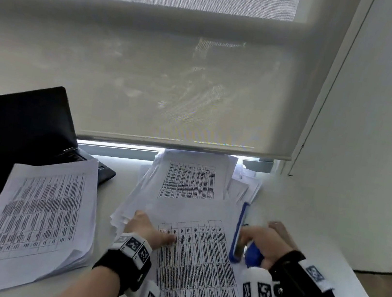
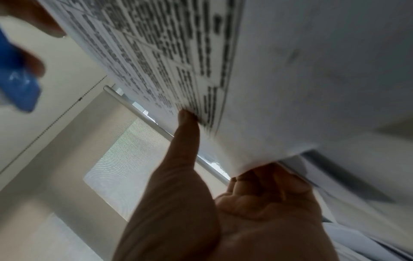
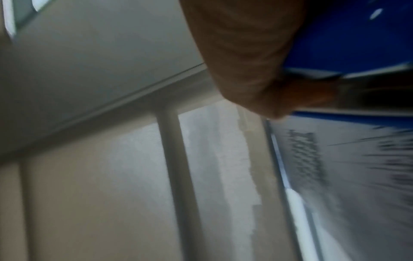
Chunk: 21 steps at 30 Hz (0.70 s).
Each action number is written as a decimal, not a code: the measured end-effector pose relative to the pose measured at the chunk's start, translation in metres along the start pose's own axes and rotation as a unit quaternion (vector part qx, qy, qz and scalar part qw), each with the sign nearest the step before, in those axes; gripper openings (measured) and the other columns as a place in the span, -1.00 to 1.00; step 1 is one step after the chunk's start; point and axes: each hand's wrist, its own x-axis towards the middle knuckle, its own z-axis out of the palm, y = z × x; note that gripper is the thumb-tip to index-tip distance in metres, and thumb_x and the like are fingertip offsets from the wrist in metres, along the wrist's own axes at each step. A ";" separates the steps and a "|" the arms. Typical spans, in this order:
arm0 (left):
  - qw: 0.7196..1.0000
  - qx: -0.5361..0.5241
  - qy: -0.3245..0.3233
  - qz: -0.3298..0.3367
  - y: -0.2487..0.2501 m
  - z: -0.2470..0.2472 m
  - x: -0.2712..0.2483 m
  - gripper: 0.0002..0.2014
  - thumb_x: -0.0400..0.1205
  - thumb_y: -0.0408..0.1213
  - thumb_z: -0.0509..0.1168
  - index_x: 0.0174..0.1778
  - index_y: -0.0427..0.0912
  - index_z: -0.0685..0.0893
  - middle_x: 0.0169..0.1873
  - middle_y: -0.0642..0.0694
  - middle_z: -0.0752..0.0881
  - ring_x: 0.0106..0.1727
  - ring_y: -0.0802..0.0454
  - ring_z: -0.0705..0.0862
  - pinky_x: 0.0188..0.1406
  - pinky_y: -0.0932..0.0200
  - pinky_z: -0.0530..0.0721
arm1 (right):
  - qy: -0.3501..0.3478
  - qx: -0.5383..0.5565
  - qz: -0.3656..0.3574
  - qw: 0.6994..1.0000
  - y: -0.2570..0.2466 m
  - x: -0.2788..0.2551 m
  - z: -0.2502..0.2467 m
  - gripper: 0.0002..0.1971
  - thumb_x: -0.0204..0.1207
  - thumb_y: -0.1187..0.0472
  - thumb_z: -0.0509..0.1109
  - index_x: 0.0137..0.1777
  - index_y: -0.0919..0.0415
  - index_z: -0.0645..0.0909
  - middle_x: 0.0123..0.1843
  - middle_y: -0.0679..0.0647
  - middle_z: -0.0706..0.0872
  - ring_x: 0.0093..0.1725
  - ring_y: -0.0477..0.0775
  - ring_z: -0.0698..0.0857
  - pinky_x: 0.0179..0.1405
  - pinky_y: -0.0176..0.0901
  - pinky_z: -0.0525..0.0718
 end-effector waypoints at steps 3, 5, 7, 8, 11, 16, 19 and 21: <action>0.998 -0.060 -0.012 -0.001 -0.007 0.002 0.011 -0.20 0.17 0.06 0.68 0.25 -0.24 0.57 0.16 -0.15 0.72 0.17 -0.15 0.70 0.27 0.04 0.65 | -0.015 -0.106 0.040 0.993 0.012 -0.001 0.006 -0.91 -0.20 0.44 0.30 -0.75 0.32 0.44 -0.65 0.19 0.43 -0.62 0.14 0.38 -0.46 -0.11 0.40; 0.993 -0.111 -0.034 0.014 -0.011 0.001 0.012 -0.39 0.25 -0.11 0.67 0.15 -0.28 0.66 0.05 -0.20 0.77 0.04 -0.13 0.74 0.14 0.01 0.72 | -0.032 -0.114 0.042 0.992 0.015 0.002 0.009 -0.84 -0.36 0.40 0.35 -0.72 0.33 0.44 -0.50 0.23 0.47 -0.46 0.22 0.43 -0.39 -0.01 0.46; 0.983 -0.176 -0.046 0.038 -0.014 -0.002 0.002 -0.66 0.38 -0.38 0.61 0.01 -0.33 0.68 -0.08 -0.28 0.79 -0.06 -0.21 0.76 0.03 -0.08 0.75 | -0.045 -0.115 0.038 0.992 0.011 -0.008 0.010 -0.80 -0.22 0.47 0.37 -0.69 0.33 0.36 -0.53 0.18 0.42 -0.53 0.18 0.41 -0.45 -0.08 0.46; 0.973 -0.220 -0.049 0.054 -0.016 -0.005 -0.004 -0.74 0.42 -0.49 0.56 -0.02 -0.36 0.69 -0.11 -0.32 0.80 -0.10 -0.26 0.78 0.04 -0.18 0.76 | -0.043 -0.115 0.032 0.992 0.008 -0.015 0.009 -0.78 -0.07 0.53 0.35 -0.66 0.32 0.35 -0.56 0.15 0.38 -0.61 0.12 0.36 -0.52 -0.17 0.42; 0.946 -0.300 -0.034 0.116 -0.013 -0.015 -0.027 -0.74 0.49 -0.58 0.46 0.08 -0.36 0.71 -0.16 -0.25 0.83 -0.16 -0.20 0.81 0.02 -0.22 0.77 | -0.058 -0.130 -0.039 0.989 -0.001 -0.032 0.003 -0.81 0.28 0.63 0.26 -0.44 0.38 0.49 -0.56 0.16 0.49 -0.68 0.03 0.42 -0.65 -0.29 0.37; 0.889 -0.367 0.093 0.259 0.032 -0.055 -0.076 -0.78 0.52 -0.51 0.45 -0.15 -0.07 0.68 -0.20 -0.08 0.82 -0.13 -0.10 0.80 -0.09 0.03 0.79 | 0.008 -0.188 -0.315 0.930 -0.031 -0.087 0.005 -0.83 0.30 0.34 0.43 -0.18 0.11 0.54 -0.35 0.11 0.65 -0.55 -0.16 0.61 -0.58 -0.30 0.54; 0.824 -0.397 0.169 0.368 0.066 -0.075 -0.115 -0.73 0.55 -0.51 0.42 -0.09 -0.01 0.58 -0.16 0.08 0.77 -0.16 0.19 0.76 -0.11 0.29 0.74 | 0.072 -0.173 -0.476 0.859 -0.051 -0.122 0.023 -0.63 0.30 0.44 0.44 -0.29 -0.08 0.43 -0.22 0.03 0.48 -0.40 -0.23 0.53 -0.51 -0.50 0.47; 0.806 -0.391 0.203 0.395 0.075 -0.075 -0.133 -0.73 0.60 -0.44 0.40 -0.04 0.02 0.50 -0.13 0.11 0.72 -0.14 0.19 0.73 -0.12 0.24 0.73 | 0.100 -0.159 -0.515 0.837 -0.054 -0.133 0.033 -0.61 0.27 0.40 0.43 -0.31 -0.15 0.41 -0.17 -0.05 0.44 -0.33 -0.24 0.50 -0.39 -0.53 0.49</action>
